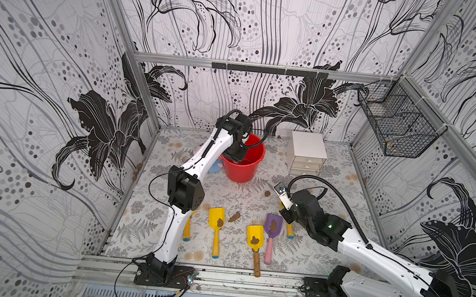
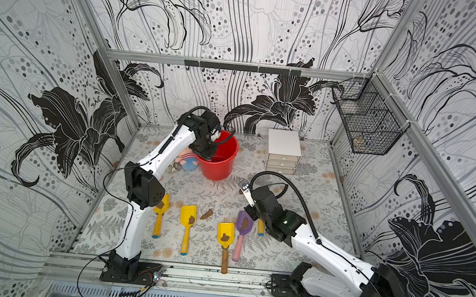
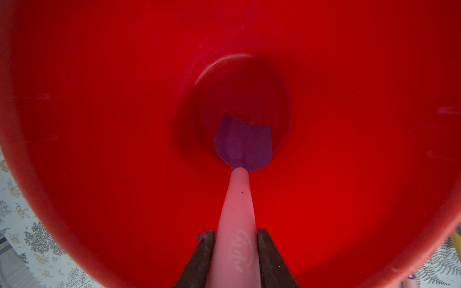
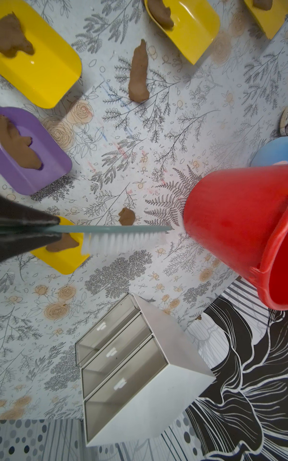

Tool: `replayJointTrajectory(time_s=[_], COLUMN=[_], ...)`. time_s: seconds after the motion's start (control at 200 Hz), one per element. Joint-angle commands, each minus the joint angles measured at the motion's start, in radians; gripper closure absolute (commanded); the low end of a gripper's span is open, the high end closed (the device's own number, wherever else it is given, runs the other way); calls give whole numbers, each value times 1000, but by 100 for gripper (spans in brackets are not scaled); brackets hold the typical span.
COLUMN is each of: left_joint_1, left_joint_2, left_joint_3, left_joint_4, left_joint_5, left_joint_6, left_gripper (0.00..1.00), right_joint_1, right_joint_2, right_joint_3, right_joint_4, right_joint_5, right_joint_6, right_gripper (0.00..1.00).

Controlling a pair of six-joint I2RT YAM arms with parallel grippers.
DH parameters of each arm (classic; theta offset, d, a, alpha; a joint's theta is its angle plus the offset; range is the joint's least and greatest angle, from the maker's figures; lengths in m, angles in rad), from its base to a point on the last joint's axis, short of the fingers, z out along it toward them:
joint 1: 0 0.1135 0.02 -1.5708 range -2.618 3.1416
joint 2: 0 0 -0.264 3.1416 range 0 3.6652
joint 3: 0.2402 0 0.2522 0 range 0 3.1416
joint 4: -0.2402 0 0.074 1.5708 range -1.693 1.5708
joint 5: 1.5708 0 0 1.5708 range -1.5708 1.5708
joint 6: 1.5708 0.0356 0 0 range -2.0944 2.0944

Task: Brush the soil off the hand trowel and place it into the bucket
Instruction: Place the hand trowel in the bucket.

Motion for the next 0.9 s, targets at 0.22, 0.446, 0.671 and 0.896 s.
replayJointTrajectory(time_s=[0.22, 0.446, 0.671, 0.896], left_joint_1=[8, 7, 8, 5], left_joint_2=[32, -31, -209, -608], left_joint_3=[39, 51, -42, -569], left_joint_4=[54, 60, 150, 396], left_joint_5=[19, 45, 69, 121], left_joint_6=[13, 8, -63, -195], left_gripper=[65, 52, 45, 45], right_joint_1=[-3, -3, -11, -30], right_joint_2=[17, 33, 29, 1], right_joint_3=[-6, 10, 31, 26], right_joint_4=[10, 14, 23, 32], right_joint_5=[-4, -60, -123, -215], right_joint_6=[41, 88, 146, 181], right_gripper=[100, 100, 100, 100])
